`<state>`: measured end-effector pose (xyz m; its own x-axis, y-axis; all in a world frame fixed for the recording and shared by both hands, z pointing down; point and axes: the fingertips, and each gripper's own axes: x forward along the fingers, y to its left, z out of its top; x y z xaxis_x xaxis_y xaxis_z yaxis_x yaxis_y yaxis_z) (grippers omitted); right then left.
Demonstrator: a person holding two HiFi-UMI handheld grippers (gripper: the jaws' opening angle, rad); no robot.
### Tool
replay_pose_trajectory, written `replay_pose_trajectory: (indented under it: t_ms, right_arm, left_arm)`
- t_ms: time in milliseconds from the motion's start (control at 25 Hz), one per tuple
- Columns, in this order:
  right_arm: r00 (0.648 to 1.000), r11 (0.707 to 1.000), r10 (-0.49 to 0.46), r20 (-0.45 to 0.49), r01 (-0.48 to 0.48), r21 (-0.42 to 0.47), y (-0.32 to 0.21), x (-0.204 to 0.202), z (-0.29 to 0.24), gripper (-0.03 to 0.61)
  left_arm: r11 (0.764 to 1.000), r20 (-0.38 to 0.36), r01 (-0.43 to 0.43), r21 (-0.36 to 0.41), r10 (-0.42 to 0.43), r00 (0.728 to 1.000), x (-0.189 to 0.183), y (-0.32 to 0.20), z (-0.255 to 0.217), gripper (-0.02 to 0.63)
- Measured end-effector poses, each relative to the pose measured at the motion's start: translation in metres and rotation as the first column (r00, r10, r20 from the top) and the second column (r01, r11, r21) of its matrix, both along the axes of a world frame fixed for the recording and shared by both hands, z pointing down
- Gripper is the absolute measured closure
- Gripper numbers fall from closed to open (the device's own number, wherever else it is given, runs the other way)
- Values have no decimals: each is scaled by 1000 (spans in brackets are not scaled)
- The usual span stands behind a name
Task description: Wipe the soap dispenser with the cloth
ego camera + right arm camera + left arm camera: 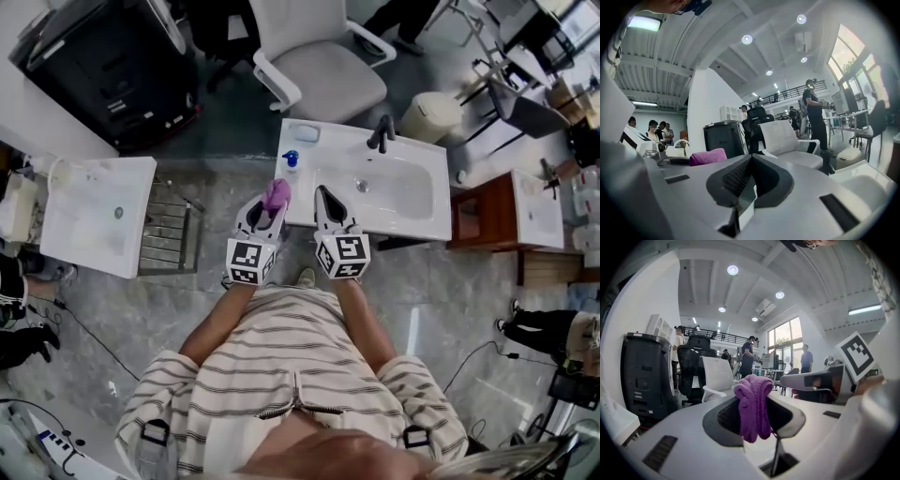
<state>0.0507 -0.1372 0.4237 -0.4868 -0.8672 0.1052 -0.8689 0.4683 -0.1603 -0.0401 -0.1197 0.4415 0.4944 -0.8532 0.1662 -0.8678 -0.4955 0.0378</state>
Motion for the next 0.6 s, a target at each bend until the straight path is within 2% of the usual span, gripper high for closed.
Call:
replay_pose_trajectory:
  t_ms: [600]
  right_arm:
    - [1000,1000,20,20,-20,6,-1,2,-5,586]
  left_arm:
    - [1000,-24,4,27,-3,1000,-6,-5,-10,485]
